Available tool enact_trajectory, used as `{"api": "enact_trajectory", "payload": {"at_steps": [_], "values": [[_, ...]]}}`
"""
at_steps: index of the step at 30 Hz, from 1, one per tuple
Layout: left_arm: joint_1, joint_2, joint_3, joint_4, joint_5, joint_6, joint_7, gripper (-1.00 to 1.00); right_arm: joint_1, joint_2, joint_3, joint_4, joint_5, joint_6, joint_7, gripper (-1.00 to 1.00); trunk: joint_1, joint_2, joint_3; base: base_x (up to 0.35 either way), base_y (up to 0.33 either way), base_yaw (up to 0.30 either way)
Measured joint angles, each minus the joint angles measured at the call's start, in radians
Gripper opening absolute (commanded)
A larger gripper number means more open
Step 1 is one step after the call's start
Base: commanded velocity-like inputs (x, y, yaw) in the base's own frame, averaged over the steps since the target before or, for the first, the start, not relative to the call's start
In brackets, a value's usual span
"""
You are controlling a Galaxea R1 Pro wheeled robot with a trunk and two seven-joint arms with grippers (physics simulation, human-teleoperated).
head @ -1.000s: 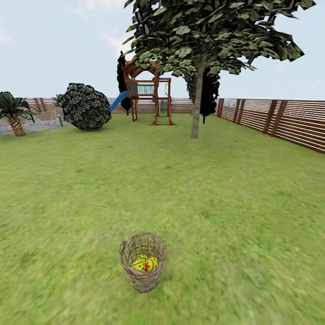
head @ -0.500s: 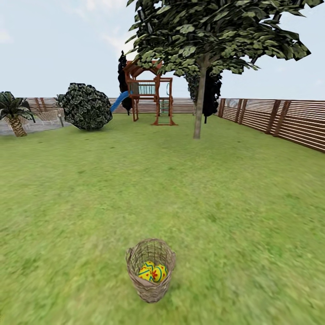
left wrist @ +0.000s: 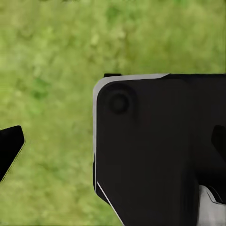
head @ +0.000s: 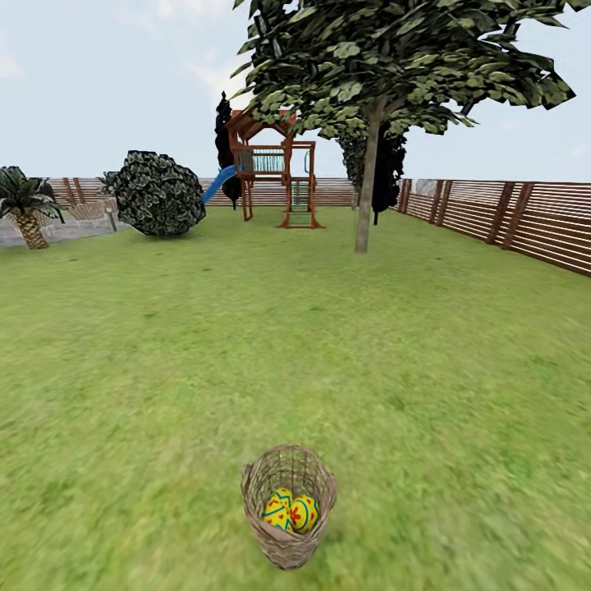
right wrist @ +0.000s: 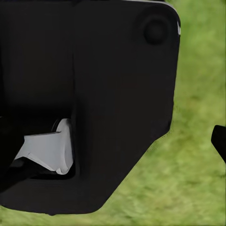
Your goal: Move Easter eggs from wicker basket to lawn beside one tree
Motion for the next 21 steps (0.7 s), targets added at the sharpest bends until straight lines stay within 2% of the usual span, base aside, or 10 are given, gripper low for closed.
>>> {"api": "enact_trajectory", "payload": {"at_steps": [5,12,16,19,21], "values": [[0.0,0.0,0.0,0.0,0.0,0.0,0.0,1.0,0.0,-0.001,-0.008,0.0,-0.006,0.0,0.0,1.0,0.0,0.0,0.0,0.176,0.164,0.0],[0.0,0.0,0.0,0.0,0.0,0.0,0.0,1.0,0.0,-0.001,-0.008,0.0,-0.008,0.001,-0.012,1.0,0.0,0.0,0.0,0.055,0.037,0.0],[0.0,-0.001,0.0,0.0,0.0,0.0,0.0,1.0,0.0,-0.014,-0.016,0.0,-0.009,0.005,-0.028,1.0,0.0,0.0,0.0,0.007,0.005,0.0],[0.0,-0.001,0.0,0.0,0.0,0.001,0.0,1.0,0.002,-0.027,-0.044,-0.001,-0.015,0.003,-0.059,1.0,0.0,0.0,0.0,0.003,0.002,0.0],[0.0,-0.001,0.0,0.0,0.0,0.002,0.0,1.0,0.003,-0.037,-0.095,-0.01,-0.019,0.0,-0.086,1.0,0.0,0.0,0.0,0.001,0.0,0.0]]}}
